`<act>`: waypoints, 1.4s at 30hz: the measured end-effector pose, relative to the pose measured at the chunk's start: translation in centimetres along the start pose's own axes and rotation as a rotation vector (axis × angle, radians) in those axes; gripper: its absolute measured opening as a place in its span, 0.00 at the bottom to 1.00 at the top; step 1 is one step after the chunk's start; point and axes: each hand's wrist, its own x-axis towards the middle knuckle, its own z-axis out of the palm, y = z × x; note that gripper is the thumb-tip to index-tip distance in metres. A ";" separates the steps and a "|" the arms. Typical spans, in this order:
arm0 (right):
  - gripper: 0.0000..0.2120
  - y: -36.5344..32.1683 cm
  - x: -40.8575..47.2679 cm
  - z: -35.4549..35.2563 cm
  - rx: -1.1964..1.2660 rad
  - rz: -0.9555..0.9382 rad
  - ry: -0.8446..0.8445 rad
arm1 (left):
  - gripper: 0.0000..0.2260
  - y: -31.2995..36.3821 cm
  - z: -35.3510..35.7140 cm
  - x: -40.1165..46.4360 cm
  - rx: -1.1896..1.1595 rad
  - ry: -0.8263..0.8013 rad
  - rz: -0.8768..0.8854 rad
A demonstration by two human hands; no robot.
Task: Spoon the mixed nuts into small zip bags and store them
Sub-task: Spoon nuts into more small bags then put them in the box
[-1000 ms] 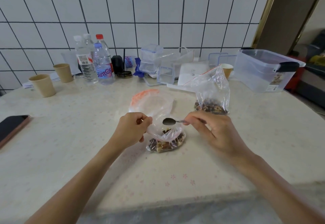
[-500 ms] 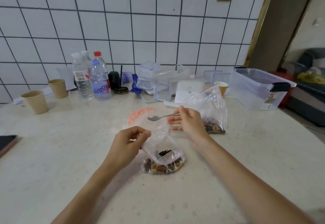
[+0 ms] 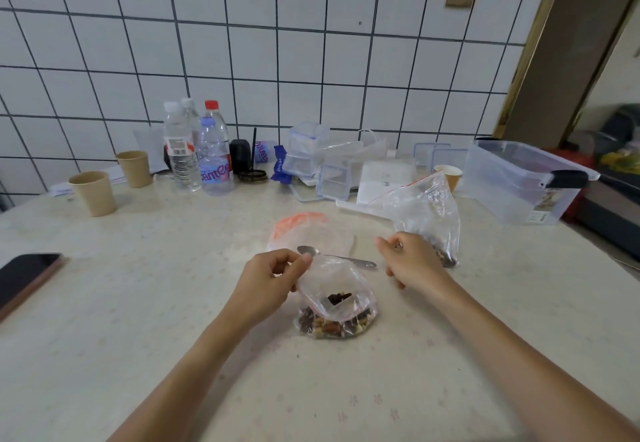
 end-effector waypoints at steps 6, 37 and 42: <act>0.15 0.4 -3.5 -2.5 0.276 -0.014 -0.201 | 0.26 1.2 -1.4 -1.3 -0.008 -0.139 -0.245; 0.10 -1.0 -8.5 -1.0 0.950 0.163 -0.527 | 0.09 5.0 -1.4 -2.6 -0.587 -0.438 -0.445; 0.05 -0.6 -8.8 -1.5 1.141 0.106 -0.563 | 0.16 4.3 -1.4 -3.0 -0.621 -0.317 -0.350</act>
